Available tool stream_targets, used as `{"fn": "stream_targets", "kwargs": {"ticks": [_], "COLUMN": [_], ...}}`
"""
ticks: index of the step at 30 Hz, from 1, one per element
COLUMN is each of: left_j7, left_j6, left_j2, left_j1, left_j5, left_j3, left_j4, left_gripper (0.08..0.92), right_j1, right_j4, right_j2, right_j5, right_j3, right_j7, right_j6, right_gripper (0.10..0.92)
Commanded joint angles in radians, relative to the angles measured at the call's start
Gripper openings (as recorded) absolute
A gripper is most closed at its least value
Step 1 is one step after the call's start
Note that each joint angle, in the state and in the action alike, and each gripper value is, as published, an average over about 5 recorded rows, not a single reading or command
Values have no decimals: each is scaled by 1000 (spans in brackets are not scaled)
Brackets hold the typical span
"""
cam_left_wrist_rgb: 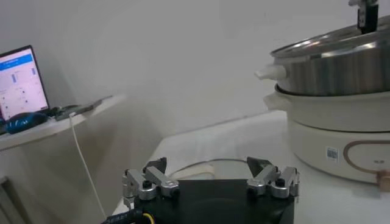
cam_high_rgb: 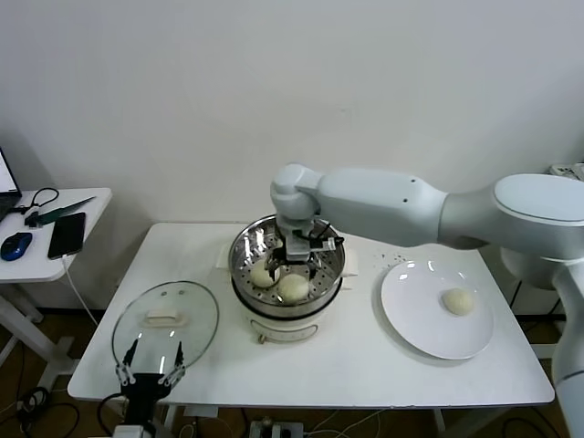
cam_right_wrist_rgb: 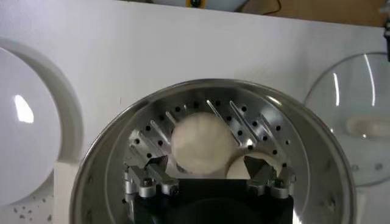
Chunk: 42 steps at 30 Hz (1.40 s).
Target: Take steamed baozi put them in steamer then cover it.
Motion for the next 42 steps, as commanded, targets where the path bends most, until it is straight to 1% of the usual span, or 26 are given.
{"fn": "stream_targets", "kwargs": {"ticks": [1,4,6,9,11,13,19,25,29,31,35,42], "left_j7": [1,1,1,1,1,1,1,1,1,0,0,-3], "left_j6": [2,3,2,0,-3,-4,-1,2,3,5,8,18], "left_j2": [1,1,0,-1,1,2,2,2,1,-1,-5,-13], "left_j1": [1,2,3,8,12,15,17,20,28,30,30,16], "left_j5": [2,5,6,6,5,5,6,7,9,12,19,23], "left_j3": [2,5,6,7,6,6,7,3,-1,-1,-1,-6], "left_j4": [-8,-15,-18,-19,-19,-20,-30,-37,-42,-43,-42,-33], "left_gripper": [823,823,823,823,823,823,823,823,823,823,823,823], "right_j1": [125,192,212,193,149,93,-97,-346,-498,-551,-622,-705], "right_j4": [23,48,58,65,58,45,24,-50,-130,-173,-236,-294], "right_j2": [-157,-262,-328,-438,-514,-580,-728,-787,-776,-762,-732,-680], "right_j5": [86,187,260,393,444,429,309,142,15,-25,-63,-102], "right_j3": [-21,-98,-126,-122,-89,-50,87,305,441,496,573,658], "right_j7": [90,150,163,169,166,156,105,53,41,41,42,62], "right_j6": [-124,-275,-376,-587,-702,-740,-736,-674,-642,-628,-617,-612], "right_gripper": [823,823,823,823,823,823,823,823,823,823,823,823]}}
